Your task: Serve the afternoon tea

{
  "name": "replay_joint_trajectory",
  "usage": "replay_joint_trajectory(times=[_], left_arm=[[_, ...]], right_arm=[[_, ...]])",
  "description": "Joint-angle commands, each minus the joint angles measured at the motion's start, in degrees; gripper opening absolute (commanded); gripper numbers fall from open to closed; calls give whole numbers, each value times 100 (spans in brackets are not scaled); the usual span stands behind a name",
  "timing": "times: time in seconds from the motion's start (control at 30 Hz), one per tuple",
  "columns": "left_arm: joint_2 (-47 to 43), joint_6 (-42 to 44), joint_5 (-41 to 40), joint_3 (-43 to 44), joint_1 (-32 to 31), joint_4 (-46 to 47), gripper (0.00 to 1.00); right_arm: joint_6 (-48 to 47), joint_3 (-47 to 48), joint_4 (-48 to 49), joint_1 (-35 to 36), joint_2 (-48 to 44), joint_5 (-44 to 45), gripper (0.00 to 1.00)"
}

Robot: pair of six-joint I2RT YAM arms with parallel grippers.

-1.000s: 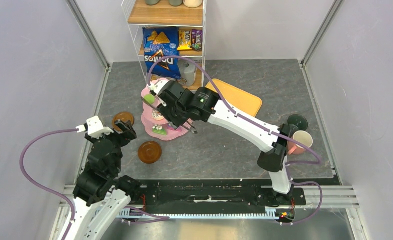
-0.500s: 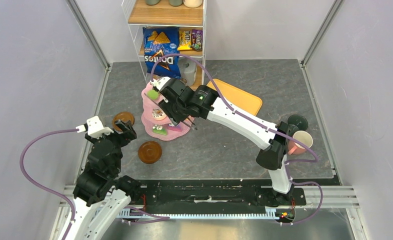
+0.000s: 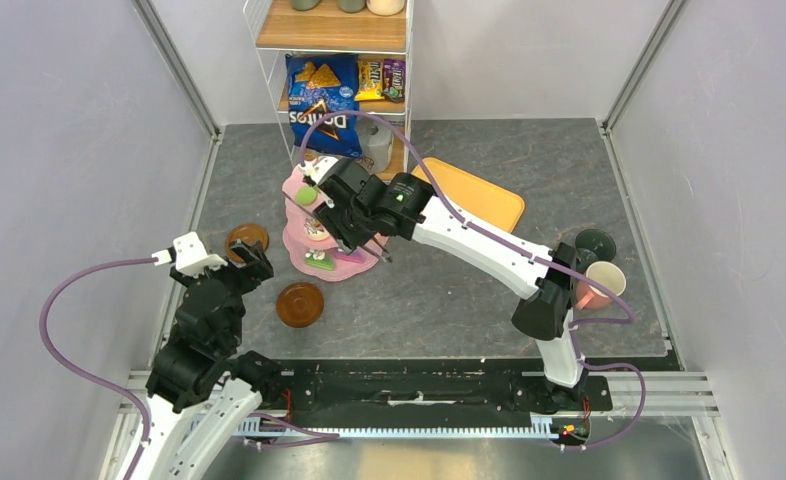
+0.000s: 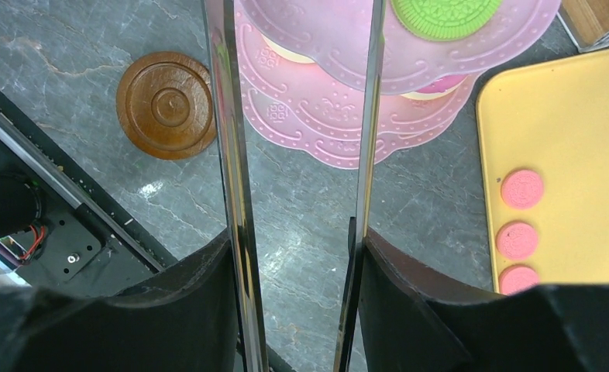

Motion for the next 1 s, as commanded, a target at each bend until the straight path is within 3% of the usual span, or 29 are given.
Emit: replay_joint_trajectory(times=[0.0, 0.27, 0.57, 0.8, 0.97], left_arm=[[-18, -143, -100, -16, 38, 118, 89], [0, -136, -92, -22, 37, 118, 89], [42, -131, -95, -21, 40, 126, 89], [66, -134, -88, -26, 40, 126, 89], [90, -130, -66, -21, 36, 130, 89]], right_arm=[[31, -120, 343, -4, -390, -169, 57], [-90, -919, 493, -3, -1315, -510, 56], [-160, -2559, 983, -200, -3259, -158, 56], [54, -3779, 1080, -1629, -4324, -89, 55], [11, -4521, 1258, -2571, -4416, -371, 57]])
